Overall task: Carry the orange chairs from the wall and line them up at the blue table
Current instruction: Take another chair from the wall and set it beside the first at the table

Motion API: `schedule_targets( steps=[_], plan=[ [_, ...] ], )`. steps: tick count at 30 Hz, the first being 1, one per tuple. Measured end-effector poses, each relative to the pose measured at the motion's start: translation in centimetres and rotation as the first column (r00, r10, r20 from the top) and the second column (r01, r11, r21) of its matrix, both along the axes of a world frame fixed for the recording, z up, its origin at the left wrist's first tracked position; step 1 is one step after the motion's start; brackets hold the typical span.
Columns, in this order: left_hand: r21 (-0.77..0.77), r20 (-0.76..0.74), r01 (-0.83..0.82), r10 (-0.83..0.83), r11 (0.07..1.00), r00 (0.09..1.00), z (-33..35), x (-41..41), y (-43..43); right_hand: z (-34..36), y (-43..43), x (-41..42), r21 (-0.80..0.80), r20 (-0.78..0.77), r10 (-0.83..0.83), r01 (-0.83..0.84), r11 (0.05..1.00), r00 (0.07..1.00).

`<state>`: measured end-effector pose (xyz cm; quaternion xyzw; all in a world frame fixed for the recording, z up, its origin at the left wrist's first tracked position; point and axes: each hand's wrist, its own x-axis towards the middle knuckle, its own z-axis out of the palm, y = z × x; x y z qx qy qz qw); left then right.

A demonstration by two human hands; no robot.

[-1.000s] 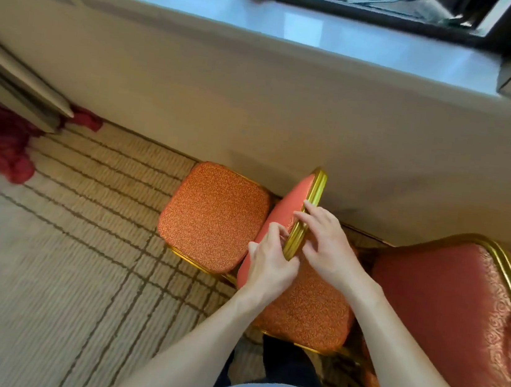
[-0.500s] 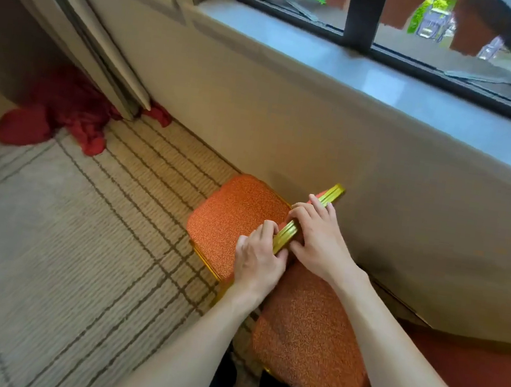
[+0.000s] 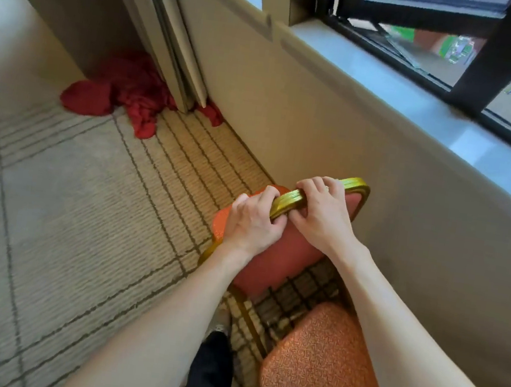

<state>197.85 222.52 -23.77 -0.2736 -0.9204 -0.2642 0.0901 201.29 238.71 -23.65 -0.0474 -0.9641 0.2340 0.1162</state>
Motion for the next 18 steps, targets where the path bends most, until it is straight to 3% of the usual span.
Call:
schedule_targets(
  steps=[10,18],
  plan=[
    [-0.098,-0.137,0.051,-0.064,0.994,0.989,1.7,-10.6,-5.6,1.6,-5.4,-9.1,0.114,-0.004,-0.059,0.059,0.992,0.998],
    [-0.154,0.007,0.011,-0.01,0.988,1.0,2.6,-17.1,-5.9,3.0,-6.4,-15.8,0.142,0.029,-0.102,0.096,0.985,0.994]
  ],
)
